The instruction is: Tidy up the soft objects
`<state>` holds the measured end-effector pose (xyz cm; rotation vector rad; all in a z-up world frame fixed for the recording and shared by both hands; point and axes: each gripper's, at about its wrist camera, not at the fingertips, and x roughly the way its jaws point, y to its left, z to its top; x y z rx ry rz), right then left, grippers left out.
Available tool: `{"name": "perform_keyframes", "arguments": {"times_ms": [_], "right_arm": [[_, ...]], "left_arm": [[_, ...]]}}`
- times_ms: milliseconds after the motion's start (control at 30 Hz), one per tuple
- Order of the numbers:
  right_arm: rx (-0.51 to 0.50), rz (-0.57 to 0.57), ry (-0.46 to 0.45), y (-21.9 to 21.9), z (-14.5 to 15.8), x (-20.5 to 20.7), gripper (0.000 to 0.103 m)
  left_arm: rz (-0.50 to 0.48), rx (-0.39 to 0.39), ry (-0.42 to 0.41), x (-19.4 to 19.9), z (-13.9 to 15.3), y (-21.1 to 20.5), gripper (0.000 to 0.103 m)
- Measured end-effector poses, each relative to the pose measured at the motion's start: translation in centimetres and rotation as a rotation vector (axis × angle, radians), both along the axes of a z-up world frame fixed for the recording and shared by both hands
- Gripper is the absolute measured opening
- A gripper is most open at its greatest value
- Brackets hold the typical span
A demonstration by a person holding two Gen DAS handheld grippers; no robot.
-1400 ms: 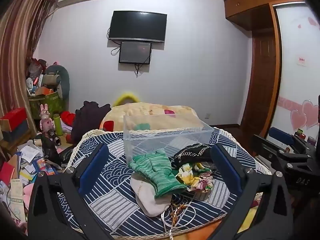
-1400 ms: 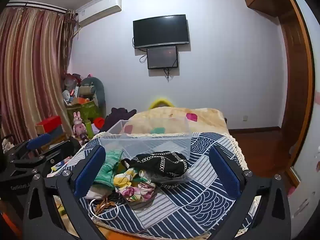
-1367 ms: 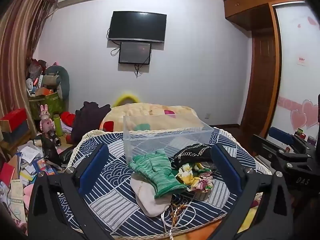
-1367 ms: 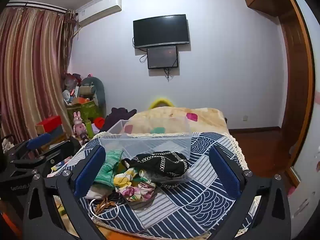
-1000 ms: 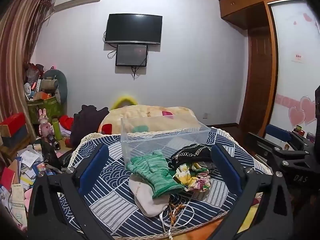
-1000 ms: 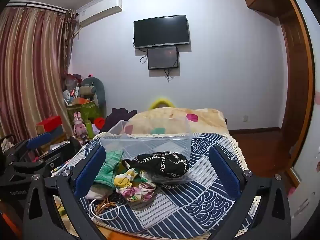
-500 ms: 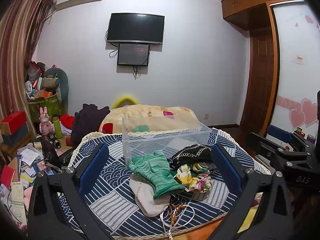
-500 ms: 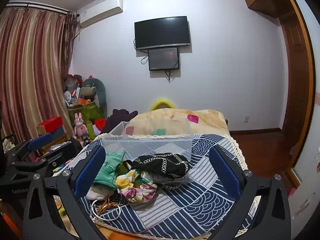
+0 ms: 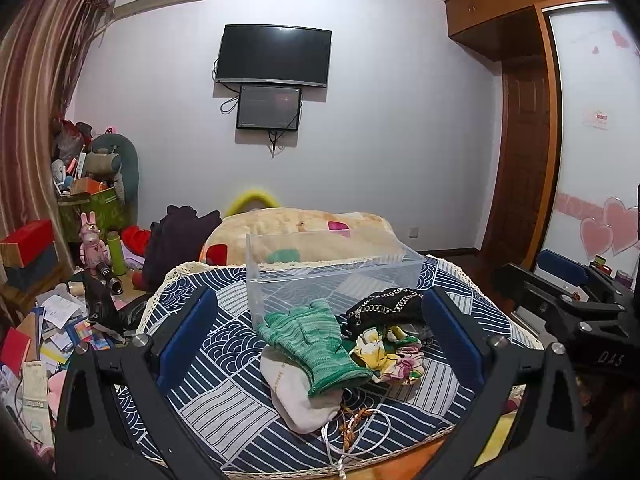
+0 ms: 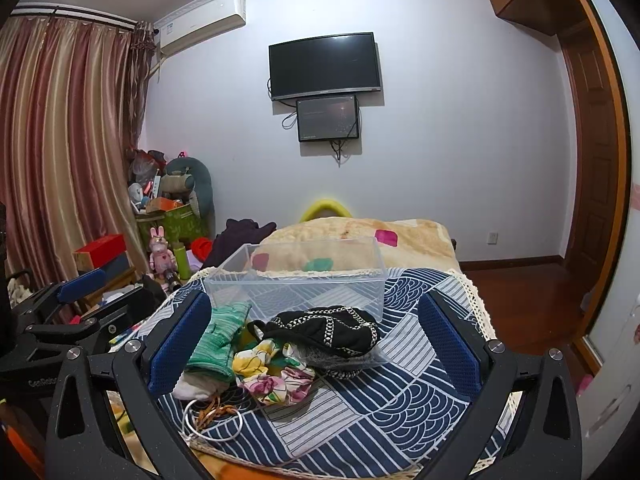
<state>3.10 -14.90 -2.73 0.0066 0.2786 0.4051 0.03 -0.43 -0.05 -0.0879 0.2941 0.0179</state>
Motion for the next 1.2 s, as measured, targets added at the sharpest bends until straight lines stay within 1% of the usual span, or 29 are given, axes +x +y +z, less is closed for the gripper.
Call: {"name": "perform_keyframes", "arguments": {"times_ms": [1200], "right_arm": [[0.010,0.008,-0.005,-0.14,0.24,-0.30,0.103]], "left_arm": [[0.019,0.003,-0.025,-0.27,-0.06,-0.20,0.103]]}}
